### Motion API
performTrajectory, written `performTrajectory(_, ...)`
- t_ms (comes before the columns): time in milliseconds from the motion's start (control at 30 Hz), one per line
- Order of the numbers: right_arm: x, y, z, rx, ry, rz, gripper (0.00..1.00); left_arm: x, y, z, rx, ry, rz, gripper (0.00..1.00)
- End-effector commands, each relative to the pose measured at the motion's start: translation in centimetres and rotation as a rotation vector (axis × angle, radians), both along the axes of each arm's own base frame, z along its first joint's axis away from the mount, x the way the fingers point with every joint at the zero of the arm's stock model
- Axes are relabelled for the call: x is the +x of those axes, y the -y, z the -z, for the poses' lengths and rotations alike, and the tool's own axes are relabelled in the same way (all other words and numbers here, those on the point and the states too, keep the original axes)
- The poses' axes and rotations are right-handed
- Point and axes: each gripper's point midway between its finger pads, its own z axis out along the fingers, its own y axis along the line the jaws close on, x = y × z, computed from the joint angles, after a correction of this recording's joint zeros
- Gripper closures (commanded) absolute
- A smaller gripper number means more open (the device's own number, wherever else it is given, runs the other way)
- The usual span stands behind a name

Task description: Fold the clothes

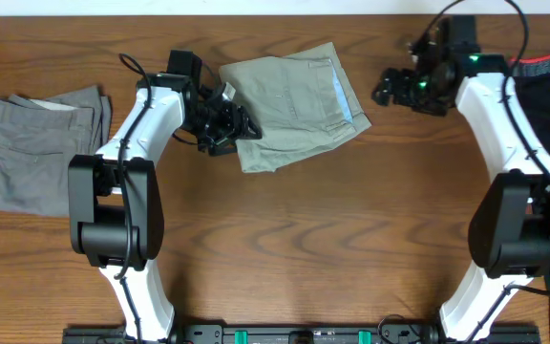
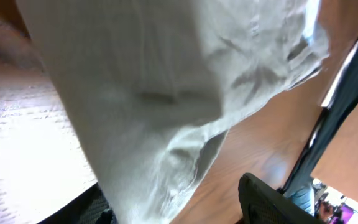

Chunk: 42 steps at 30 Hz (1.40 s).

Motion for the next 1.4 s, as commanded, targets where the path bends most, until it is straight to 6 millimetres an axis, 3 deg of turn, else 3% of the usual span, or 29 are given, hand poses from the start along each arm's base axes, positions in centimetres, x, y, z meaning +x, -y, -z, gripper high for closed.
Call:
performTrajectory(0,0.1,-3.8,-0.5,0.082,0.013,-0.038,0.05,-0.1,-0.9,0.4,0.062,0.024,0.027,0.35)
performTrajectory(100,1.0,-6.5,-0.9,0.099,0.069,-0.07,0.05,0.1,-1.6,0.9,0.113,0.03,0.021,0.29)
performTrajectory(200,1.9,-8.7,-0.4,0.101,0.103,-0.086,0.07,0.3,-2.5,1.4,0.171,0.036,0.012,0.05)
performTrajectory(233,2.0,-9.1,-0.2,0.1,0.106,-0.08,0.08,0.3,-2.8,1.6,0.192,0.038,0.01,0.02)
performTrajectory(533,1.7,-9.7,7.1,0.094,-0.041,-0.051,0.14,0.3,-3.3,1.9,0.227,0.038,0.008,0.02)
performTrajectory(700,0.9,-9.9,9.3,0.1,-0.108,-0.057,0.19,0.3,-3.3,1.9,0.227,0.038,0.008,0.02)
performTrajectory(767,0.8,-9.9,9.5,0.099,-0.114,-0.056,0.3,0.3,-3.3,1.9,0.227,0.038,0.008,0.02)
performTrajectory(1000,0.8,-9.7,9.5,0.094,-0.111,-0.053,0.86,0.3,-3.3,1.9,0.227,0.038,0.008,0.02)
performTrajectory(1067,1.1,-9.5,9.2,0.087,-0.104,-0.047,0.98,0.3,-3.3,1.9,0.227,0.038,0.008,0.02)
performTrajectory(1367,2.9,-7.2,5.9,-0.076,-0.059,-0.006,0.99,0.4,-3.7,2.1,0.253,0.041,0.006,0.02)
